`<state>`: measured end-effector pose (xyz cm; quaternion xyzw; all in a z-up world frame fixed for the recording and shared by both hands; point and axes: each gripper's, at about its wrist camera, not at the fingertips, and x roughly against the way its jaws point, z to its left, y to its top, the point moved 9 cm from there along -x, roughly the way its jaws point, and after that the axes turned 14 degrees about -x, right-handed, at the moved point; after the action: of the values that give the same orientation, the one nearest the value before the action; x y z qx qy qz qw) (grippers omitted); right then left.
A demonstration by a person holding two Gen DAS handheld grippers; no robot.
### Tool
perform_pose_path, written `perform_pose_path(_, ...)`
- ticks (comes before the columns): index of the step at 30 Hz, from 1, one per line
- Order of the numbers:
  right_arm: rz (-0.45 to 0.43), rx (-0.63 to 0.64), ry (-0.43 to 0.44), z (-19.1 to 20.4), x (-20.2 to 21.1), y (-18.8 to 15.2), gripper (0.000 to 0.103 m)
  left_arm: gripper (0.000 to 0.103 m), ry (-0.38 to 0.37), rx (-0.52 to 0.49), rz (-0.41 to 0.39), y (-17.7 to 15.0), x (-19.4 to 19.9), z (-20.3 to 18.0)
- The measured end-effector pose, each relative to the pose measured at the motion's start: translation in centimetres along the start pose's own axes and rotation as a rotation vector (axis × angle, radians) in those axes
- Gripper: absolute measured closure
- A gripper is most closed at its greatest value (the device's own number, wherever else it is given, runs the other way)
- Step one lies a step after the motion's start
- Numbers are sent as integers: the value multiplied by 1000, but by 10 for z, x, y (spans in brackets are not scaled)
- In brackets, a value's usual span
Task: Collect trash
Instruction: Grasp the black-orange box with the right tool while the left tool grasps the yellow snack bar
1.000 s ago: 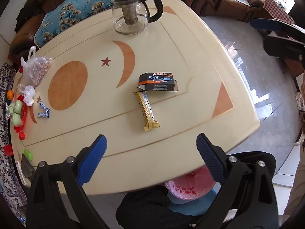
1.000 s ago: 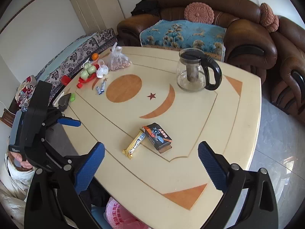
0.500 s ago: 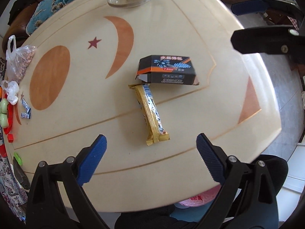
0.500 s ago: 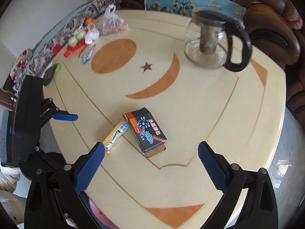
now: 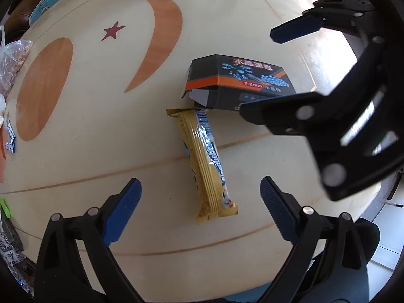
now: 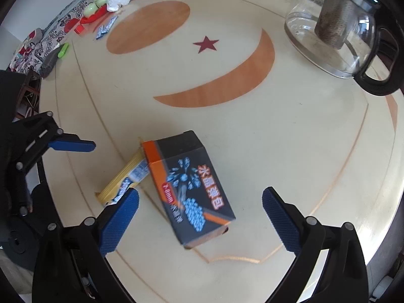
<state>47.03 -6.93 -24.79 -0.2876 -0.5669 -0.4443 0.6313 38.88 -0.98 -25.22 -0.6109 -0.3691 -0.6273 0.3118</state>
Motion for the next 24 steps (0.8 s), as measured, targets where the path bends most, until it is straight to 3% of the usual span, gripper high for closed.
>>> perform_pose_path(5,-8,7,-7,0,-20,3,10,11,-25,15,-14,1,-5,2)
perform_pose_path(7,-13,23,-30,2,-26,2,19,14,-32,20,-8,0,-9,2)
perform_pose_path(8,-33,35,-44,4,-26,2,23,22,-36,18,-3,-1,-11,1)
perform_pose_path(10,-63,48,-91,4,-24,3,44,27,-35,16,5,-3,-14,0)
perform_pose_path(11,-74,47,-107,3,-23,3,46,31,-29,7,-1,-2,-13,-1)
perform_pose_path(14,-80,14,-113,0,-22,0,46,43,0,3,-4,-1,-11,-2)
perform_pose_path(18,-118,-9,-153,0,-18,-4,47,75,3,-4,-13,-1,-5,-1)
perform_pose_path(24,-177,-106,-167,-9,2,-15,47,85,-10,11,-40,-9,4,1)
